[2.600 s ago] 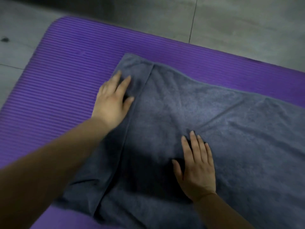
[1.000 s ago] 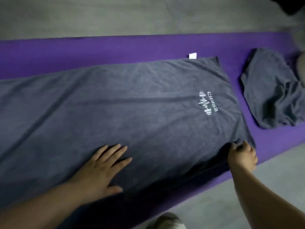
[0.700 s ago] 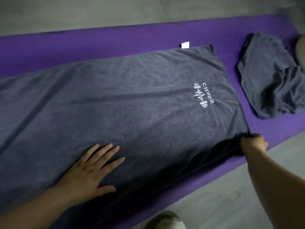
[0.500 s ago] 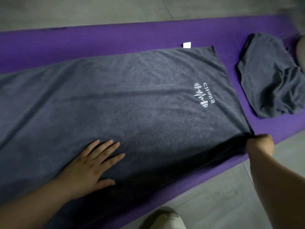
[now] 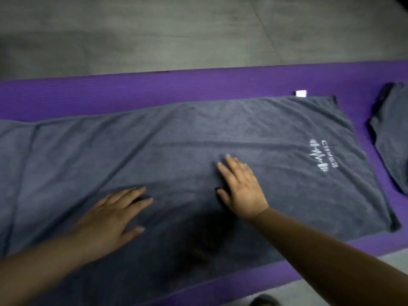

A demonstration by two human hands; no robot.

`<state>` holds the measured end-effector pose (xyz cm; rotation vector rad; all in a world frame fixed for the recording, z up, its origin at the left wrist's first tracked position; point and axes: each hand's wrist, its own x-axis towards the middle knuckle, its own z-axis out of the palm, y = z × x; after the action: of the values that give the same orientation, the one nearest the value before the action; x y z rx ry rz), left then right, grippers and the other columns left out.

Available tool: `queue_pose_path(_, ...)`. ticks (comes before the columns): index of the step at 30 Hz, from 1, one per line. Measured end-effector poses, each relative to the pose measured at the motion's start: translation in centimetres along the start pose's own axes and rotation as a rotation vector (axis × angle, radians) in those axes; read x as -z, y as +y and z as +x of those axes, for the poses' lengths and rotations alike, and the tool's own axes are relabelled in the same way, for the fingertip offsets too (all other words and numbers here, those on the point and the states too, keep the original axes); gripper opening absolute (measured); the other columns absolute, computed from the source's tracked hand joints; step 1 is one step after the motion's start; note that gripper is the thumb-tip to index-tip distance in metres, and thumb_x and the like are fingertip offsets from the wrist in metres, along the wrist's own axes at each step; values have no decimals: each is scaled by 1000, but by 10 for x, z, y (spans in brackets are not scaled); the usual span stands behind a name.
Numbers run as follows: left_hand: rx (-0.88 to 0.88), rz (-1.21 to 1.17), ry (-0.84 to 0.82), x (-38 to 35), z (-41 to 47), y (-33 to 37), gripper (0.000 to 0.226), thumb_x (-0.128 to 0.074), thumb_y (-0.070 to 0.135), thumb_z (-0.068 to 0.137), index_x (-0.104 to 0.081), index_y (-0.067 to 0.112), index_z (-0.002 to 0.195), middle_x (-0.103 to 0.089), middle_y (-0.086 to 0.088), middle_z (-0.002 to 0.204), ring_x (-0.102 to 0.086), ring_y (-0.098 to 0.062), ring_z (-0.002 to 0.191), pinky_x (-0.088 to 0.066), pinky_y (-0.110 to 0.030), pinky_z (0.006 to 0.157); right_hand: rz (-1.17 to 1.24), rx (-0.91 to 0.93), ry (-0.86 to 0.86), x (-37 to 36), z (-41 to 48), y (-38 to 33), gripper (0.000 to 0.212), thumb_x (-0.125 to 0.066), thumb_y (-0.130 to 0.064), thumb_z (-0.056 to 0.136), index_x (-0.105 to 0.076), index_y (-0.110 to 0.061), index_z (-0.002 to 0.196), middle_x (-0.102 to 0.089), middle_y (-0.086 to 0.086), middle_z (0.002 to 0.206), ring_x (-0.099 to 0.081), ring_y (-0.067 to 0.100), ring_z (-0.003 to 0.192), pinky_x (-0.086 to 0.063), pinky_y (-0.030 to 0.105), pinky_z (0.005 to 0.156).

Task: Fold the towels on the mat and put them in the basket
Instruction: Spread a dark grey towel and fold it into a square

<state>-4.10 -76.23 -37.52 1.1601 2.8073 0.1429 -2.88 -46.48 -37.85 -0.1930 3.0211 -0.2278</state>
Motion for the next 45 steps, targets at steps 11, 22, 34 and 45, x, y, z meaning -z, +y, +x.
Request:
queue_pose_path(11, 1225, -342, 118, -6, -183, -75, 77, -57, 39, 65, -49, -12, 123, -50, -38, 121, -48, -56, 110, -37, -60, 96, -170, 471, -305, -16, 56, -143, 67, -37, -50, 79, -48, -12, 133, -45, 17, 139, -47, 31, 127, -38, 40, 103)
queue_pose_path(22, 1594, -764, -63, -6, -242, -81, 61, -65, 45, 44, -69, 0, 84, -69, -22, 88, -65, -34, 88, -49, -46, 84, -137, 372, -241, -11, 47, -157, 57, -50, -36, 80, -51, -9, 130, -40, 11, 143, -44, 28, 130, -27, 42, 109)
queue_pose_path(34, 1102, -1986, 185, 86, -43, 12, 16, -51, 10, 86, -58, 8, 71, -68, -5, 63, -66, -12, 55, -55, -20, 53, 1046, 167, -468, 42, -28, -191, 82, -75, -43, 68, -11, -49, 118, -13, -43, 120, -12, -40, 109, -17, -11, 90)
queue_pose_path(45, 784, -932, 254, 69, -7, -10, 23, -47, 5, 90, -61, 2, 108, -65, -4, 93, -63, -4, 81, -42, -3, 72, 1080, -132, -196, 30, -14, -134, 21, -45, -15, 90, -62, -28, 89, -63, -29, 68, -56, -18, 71, -40, 1, 67)
